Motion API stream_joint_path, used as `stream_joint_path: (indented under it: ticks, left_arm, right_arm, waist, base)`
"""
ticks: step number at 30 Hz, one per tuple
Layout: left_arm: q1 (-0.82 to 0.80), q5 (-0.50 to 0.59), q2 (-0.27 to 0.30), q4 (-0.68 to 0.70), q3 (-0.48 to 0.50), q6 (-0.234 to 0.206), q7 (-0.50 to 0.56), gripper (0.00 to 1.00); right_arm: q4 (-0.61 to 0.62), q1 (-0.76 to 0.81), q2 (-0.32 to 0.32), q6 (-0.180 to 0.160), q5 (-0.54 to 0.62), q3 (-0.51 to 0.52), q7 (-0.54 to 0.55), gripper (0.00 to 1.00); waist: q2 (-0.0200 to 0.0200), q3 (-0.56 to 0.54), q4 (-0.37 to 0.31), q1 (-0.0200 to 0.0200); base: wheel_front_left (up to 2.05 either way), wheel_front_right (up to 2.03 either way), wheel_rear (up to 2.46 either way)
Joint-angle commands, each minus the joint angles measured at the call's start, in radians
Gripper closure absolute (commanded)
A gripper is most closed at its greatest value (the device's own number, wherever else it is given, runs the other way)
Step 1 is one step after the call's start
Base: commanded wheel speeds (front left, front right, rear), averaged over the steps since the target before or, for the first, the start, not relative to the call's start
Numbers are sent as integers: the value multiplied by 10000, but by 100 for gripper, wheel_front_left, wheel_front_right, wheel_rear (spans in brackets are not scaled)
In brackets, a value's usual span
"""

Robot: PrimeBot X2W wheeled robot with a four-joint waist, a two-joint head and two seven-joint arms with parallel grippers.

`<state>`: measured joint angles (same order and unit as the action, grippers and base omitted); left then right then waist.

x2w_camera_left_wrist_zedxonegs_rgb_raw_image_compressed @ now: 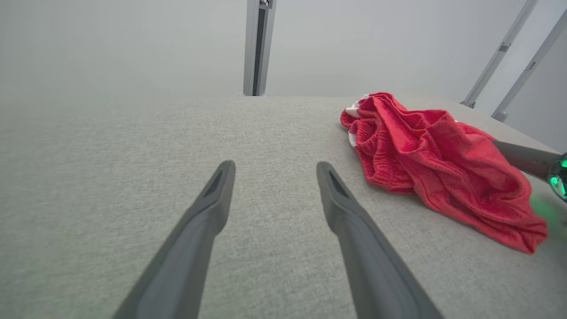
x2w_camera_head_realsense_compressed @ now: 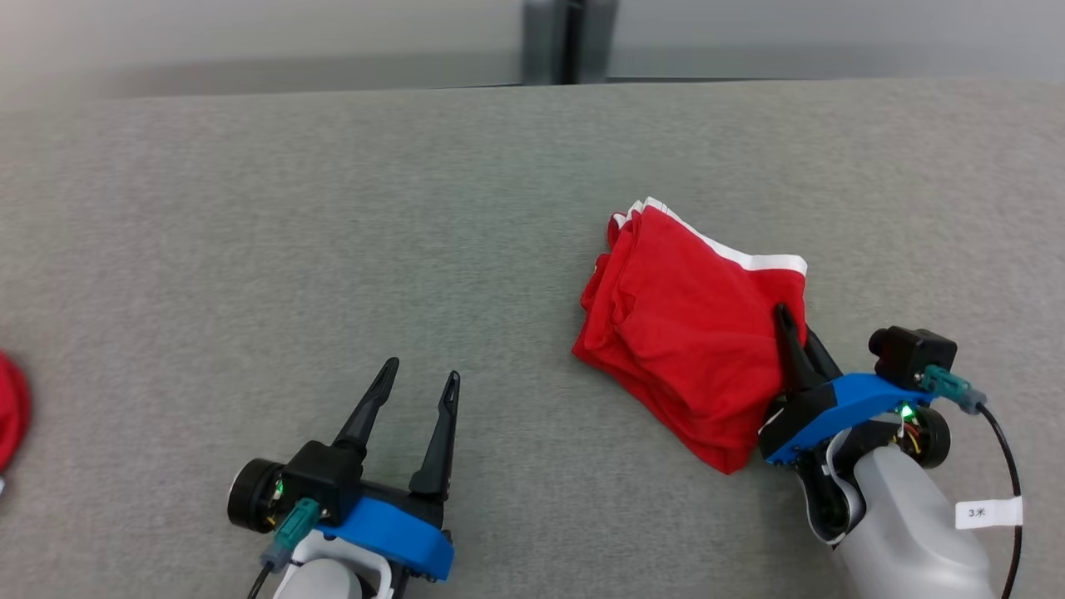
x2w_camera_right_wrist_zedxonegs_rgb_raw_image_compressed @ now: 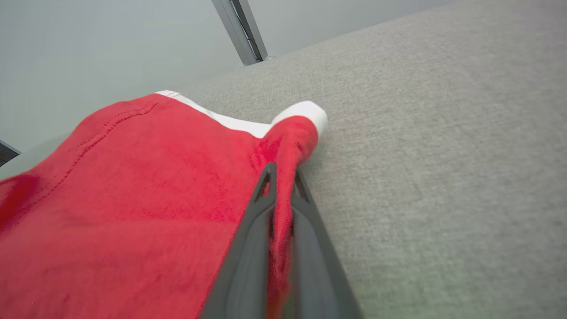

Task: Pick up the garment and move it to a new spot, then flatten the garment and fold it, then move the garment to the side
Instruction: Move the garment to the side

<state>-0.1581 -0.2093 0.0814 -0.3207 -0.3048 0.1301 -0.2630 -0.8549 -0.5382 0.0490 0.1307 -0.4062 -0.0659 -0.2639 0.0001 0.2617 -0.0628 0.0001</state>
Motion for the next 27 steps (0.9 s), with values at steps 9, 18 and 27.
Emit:
stream_joint_path:
  ticks: [9,18,27]
  left_arm:
    - [-526,-117,293,312,-1071,12,-25,0]
    - [-553,-191,456,325,-1853,12,-25,0]
    - [-726,-305,762,185,-2141,12,-25,0]
  right_arm:
    - [770,836,21,1,-206,-178,-7,100]
    - [1251,1182,21,1,-332,-121,-7,100]
    - [778,12,81,1,2033,1387,-7,100]
  waist:
    - [-1,-328,-2339,-1]
    - [-1,-104,-3073,-1]
    - [-1,416,-2474,-1]
  base:
    - [0,0,0]
    - [0,0,0]
    - [0,0,0]
